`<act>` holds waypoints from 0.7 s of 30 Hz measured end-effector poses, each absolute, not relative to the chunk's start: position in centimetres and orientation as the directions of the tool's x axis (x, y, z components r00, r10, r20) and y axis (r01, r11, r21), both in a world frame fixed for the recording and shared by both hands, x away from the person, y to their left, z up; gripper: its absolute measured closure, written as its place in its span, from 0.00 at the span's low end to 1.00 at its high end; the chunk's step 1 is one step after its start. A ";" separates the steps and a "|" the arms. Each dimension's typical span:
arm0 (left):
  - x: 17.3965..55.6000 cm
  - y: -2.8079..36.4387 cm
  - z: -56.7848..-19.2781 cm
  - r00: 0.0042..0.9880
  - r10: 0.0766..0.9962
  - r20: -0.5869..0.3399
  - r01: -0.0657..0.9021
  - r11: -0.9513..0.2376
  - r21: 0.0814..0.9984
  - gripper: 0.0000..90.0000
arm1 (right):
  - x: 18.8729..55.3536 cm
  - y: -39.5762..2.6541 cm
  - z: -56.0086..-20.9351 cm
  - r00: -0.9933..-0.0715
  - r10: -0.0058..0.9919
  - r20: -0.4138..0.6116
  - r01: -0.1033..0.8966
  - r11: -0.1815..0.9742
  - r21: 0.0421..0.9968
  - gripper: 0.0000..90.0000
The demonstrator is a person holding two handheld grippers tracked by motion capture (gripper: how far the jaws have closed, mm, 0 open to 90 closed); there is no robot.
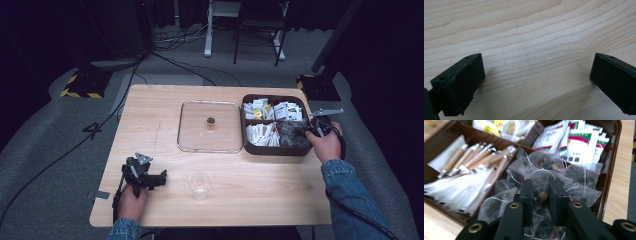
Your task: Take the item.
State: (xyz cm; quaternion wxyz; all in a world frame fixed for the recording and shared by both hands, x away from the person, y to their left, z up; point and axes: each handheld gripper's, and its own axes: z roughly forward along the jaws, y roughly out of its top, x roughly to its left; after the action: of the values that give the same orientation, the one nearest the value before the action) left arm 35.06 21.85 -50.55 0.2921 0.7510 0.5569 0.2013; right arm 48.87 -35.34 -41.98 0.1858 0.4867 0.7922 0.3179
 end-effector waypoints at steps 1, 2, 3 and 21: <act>35.1 21.8 -50.6 0.299 0.954 -0.023 0.719 -0.209 0.663 0.00 | 48.8 -35.3 -41.8 -0.460 0.888 0.017 0.647 0.322 0.691 0.84; 35.1 21.8 -50.6 0.299 0.954 -0.023 0.719 -0.209 0.663 0.00 | 48.7 -35.3 -41.5 -0.463 0.886 0.017 0.641 0.322 0.696 0.84; 35.1 21.8 -50.6 0.299 0.954 -0.023 0.719 -0.209 0.663 0.00 | 48.6 -35.2 -41.3 -0.466 0.885 0.020 0.636 0.319 0.702 0.84; 35.1 21.8 -50.5 0.305 0.952 -0.026 0.721 -0.212 0.660 0.00 | 46.3 -33.4 -37.4 -0.548 0.834 0.059 0.565 0.317 0.761 0.84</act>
State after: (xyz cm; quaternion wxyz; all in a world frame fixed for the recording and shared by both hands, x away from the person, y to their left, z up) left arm 35.10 21.83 -50.54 0.2923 0.7530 0.5553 0.1980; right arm 46.34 -33.41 -37.44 0.1760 0.4417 0.7923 0.3823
